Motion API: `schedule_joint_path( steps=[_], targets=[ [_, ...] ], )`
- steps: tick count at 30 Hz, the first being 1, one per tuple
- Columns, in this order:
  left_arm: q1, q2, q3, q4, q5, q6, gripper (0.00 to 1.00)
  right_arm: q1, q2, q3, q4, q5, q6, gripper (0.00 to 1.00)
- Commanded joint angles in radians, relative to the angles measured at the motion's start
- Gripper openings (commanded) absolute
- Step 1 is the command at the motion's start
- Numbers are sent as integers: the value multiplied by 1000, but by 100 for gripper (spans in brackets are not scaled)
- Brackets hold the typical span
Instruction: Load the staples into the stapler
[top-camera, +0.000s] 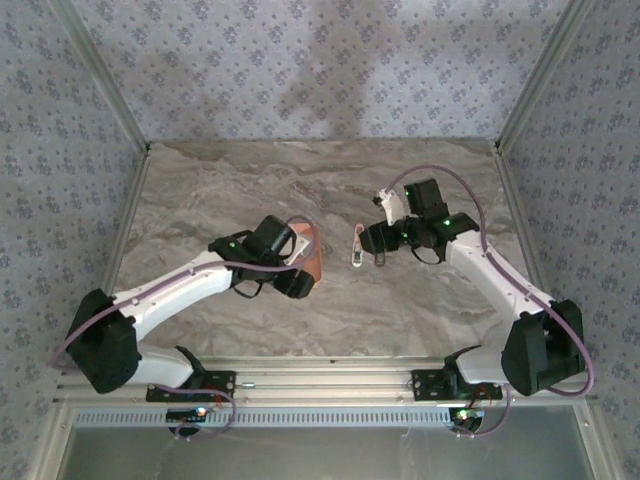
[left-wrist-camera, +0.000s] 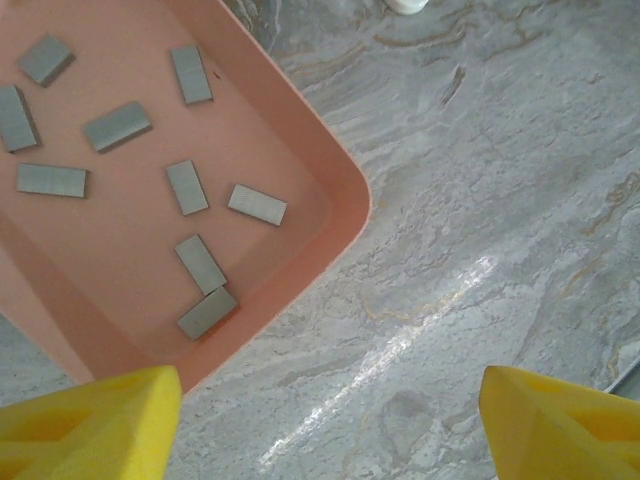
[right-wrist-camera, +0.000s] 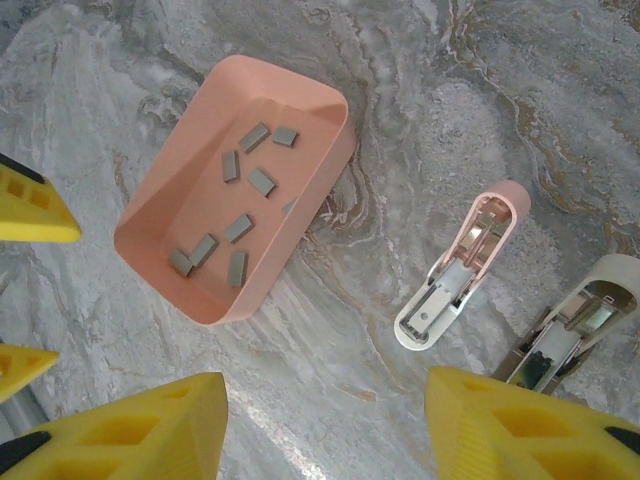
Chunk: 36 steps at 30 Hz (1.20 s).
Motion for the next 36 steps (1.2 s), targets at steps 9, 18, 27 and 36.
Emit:
schedule_joint_path(
  steps=[9, 18, 27, 36],
  targets=[
    [-6, 141, 118, -30, 26, 66, 78, 13, -39, -53, 18, -7, 45, 55],
    [-6, 238, 179, -64, 68, 110, 78, 15, -52, -73, 10, 5, 44, 55],
    [-6, 296, 209, -80, 92, 139, 78, 15, -65, -86, 6, 13, 45, 55],
    [-5, 334, 233, -80, 124, 150, 78, 15, -66, -87, 1, 14, 48, 55]
  ],
)
